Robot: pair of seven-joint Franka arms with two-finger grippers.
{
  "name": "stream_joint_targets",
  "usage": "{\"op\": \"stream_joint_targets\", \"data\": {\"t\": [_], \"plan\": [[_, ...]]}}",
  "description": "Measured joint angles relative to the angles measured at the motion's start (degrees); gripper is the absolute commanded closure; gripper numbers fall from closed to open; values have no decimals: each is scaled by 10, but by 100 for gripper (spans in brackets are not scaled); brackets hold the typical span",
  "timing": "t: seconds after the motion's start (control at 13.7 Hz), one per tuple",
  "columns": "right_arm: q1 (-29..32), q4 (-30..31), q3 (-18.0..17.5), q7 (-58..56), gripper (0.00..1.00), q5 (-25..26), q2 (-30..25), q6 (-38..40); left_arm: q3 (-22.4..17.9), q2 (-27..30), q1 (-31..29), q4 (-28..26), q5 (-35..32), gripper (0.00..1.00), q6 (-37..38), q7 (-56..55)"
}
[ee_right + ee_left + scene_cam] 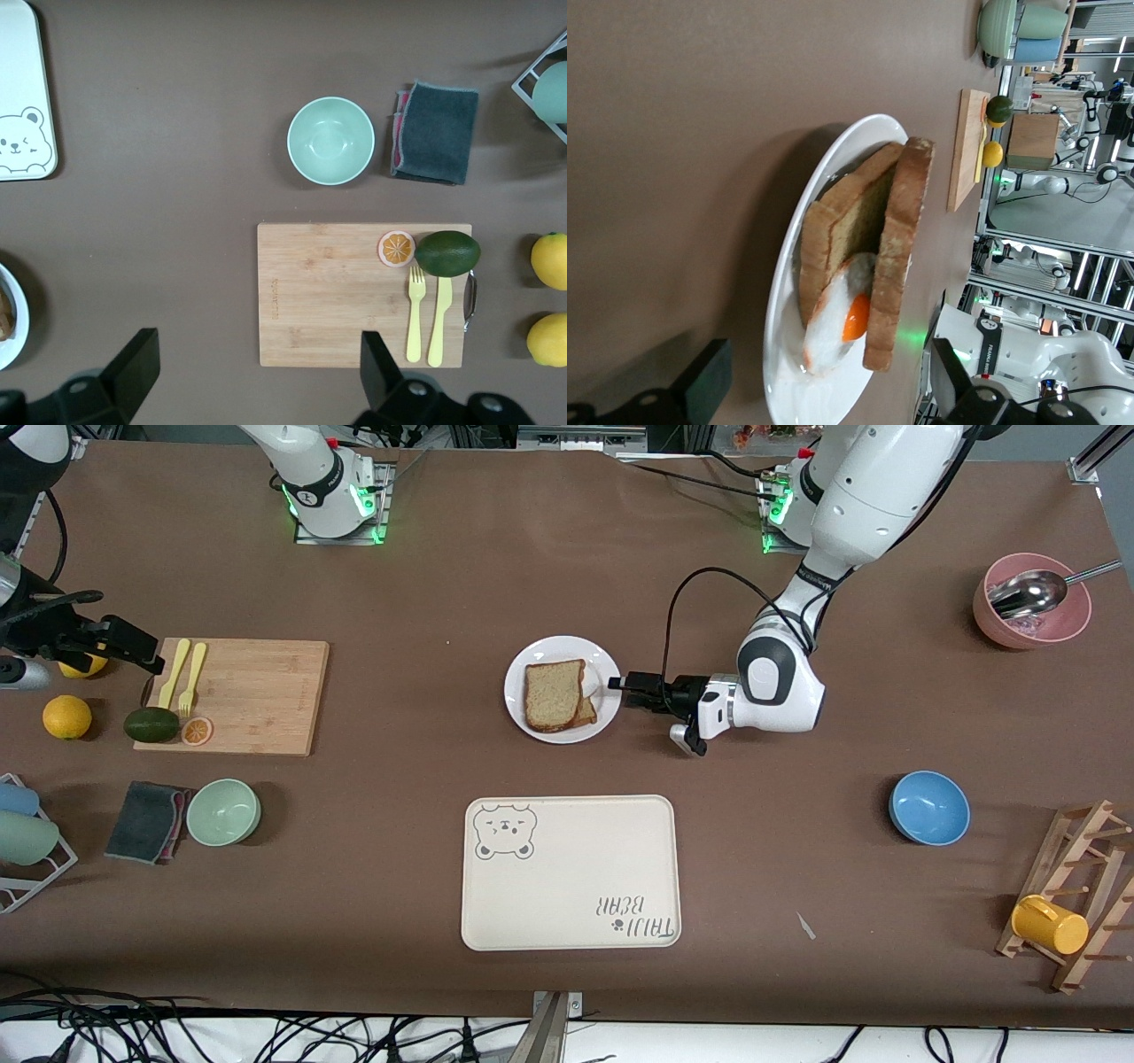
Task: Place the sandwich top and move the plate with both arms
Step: 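Close the left gripper on the plate rim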
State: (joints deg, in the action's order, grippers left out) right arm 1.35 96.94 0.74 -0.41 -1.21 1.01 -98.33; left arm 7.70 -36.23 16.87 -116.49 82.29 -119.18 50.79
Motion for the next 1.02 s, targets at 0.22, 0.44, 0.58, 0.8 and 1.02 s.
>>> {"op": "stream_joint_targets", "data": {"t": [0.22, 0.44, 0.58, 0.8, 1.02], "plan": [[0, 0, 0, -9, 0, 0, 0, 9, 0, 0, 8, -10, 1, 7, -9, 12], [0, 0, 0, -12, 0, 0, 0, 9, 6, 0, 13, -22, 18, 14, -13, 28], [0, 0, 0, -12, 0, 0, 0, 8, 9, 0, 19, -24, 32, 18, -23, 36], [0, 0, 0, -13, 0, 0, 0, 4, 10, 0, 27, -26, 38, 29, -29, 47], [0, 0, -1, -14, 0, 0, 0, -2, 10, 0, 27, -30, 38, 38, -31, 56]]}}
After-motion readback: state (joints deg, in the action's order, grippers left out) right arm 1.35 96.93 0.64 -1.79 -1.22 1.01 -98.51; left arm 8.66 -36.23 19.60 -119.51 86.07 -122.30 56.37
